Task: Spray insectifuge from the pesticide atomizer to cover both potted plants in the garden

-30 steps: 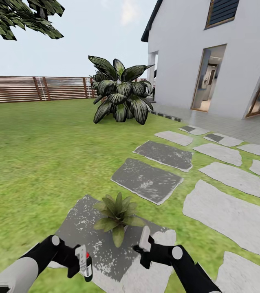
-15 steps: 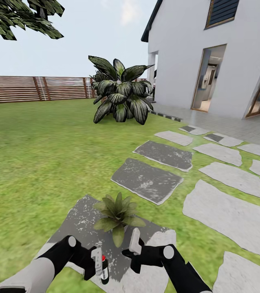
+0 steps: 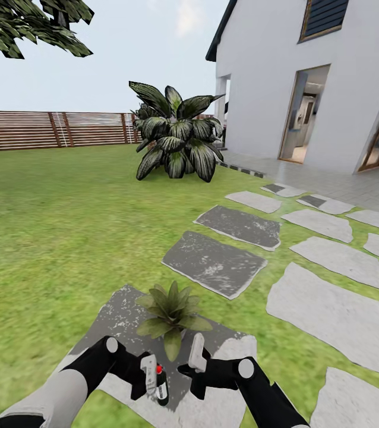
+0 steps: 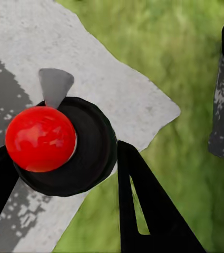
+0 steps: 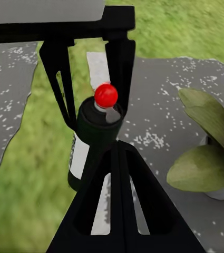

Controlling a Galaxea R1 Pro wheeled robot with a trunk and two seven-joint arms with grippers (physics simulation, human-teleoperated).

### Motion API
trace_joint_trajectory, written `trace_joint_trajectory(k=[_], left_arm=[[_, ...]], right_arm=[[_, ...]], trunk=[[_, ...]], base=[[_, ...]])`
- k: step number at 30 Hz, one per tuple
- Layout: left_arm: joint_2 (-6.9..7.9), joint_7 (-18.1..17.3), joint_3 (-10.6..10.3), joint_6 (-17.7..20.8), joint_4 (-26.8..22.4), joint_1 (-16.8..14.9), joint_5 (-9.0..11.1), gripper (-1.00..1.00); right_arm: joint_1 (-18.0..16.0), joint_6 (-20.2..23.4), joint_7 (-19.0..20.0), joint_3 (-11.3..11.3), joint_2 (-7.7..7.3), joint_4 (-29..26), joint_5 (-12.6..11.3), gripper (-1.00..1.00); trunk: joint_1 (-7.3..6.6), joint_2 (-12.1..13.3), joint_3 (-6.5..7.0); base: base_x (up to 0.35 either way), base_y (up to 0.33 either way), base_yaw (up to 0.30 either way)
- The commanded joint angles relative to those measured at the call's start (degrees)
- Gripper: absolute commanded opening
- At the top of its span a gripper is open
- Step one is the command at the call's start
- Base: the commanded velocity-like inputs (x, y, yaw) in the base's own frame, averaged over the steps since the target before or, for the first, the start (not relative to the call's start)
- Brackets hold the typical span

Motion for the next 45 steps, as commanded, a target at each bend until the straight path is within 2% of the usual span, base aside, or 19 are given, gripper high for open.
trace_joint_trajectory(k=[1,4,7,11,16,26,32,38,41,45], left_arm=[[-0.09,-0.41,-0.03,-0.41,-0.13,-0.02,-0.35,-1.00],[-0.16,-0.86,-0.04,-0.48,-0.17,-0.02,-0.35,-1.00],[-0.15,-2.58,-1.37,-0.77,-0.22,-0.07,-0.35,-1.00],[-0.15,-3.43,-2.08,-1.11,-0.26,-0.11,-0.28,-1.00],[-0.52,-3.56,-2.13,-2.39,-0.27,-0.11,-0.20,-1.00],[-1.64,-3.70,-2.16,-2.57,-0.27,-0.11,0.08,-1.00],[-1.79,-3.88,-2.14,-2.64,-0.27,-0.28,0.17,-1.00],[-1.97,-4.94,-2.14,-2.64,-1.58,-0.29,0.26,-1.00],[-1.99,-7.33,-2.14,-2.58,-2.87,-0.29,0.32,-1.00],[-1.99,-8.15,-2.07,-2.57,-4.12,-0.22,0.35,-1.00]], right_arm=[[-0.02,-0.35,0.05,-0.07,0.02,-0.06,0.55,-1.00],[-0.02,-0.38,0.05,-0.07,0.02,-0.06,0.57,-1.00],[-0.02,-0.40,0.05,-0.07,0.02,-0.06,0.63,-1.00],[-0.01,-0.42,0.05,-0.07,0.02,-0.07,0.64,-1.00],[-0.01,-0.43,0.05,-0.07,0.02,-0.07,0.66,-1.00],[0.01,-0.43,0.05,-0.07,-0.15,-0.07,0.73,-1.00],[0.01,-0.43,0.04,-0.07,-0.15,-0.07,0.73,-1.00],[-0.01,-0.43,0.04,-0.07,-0.15,-0.07,0.73,-1.00],[-0.02,-0.43,0.03,-0.07,-0.16,-0.11,0.73,-1.00],[-0.02,-0.43,-0.01,-0.07,-0.16,-0.11,0.73,-1.00]], trunk=[[-0.01,-0.02,-0.05],[-0.01,-0.02,-0.05],[-0.01,-0.02,-0.05],[-0.01,-0.02,-0.05],[-0.01,-0.02,-0.05],[-0.01,-0.02,-0.05],[-0.01,-0.02,-0.05],[-0.01,-0.02,-0.05],[-0.01,-0.02,-0.05],[-0.01,-0.02,-0.05]], base=[[0.000,0.000,0.000],[0.000,0.000,0.000],[0.000,0.000,0.000],[0.000,0.000,0.000],[0.000,0.000,0.000],[0.000,0.000,0.000],[0.000,0.000,0.000],[0.000,0.000,0.000],[0.000,0.000,0.000],[0.000,0.000,0.000]])
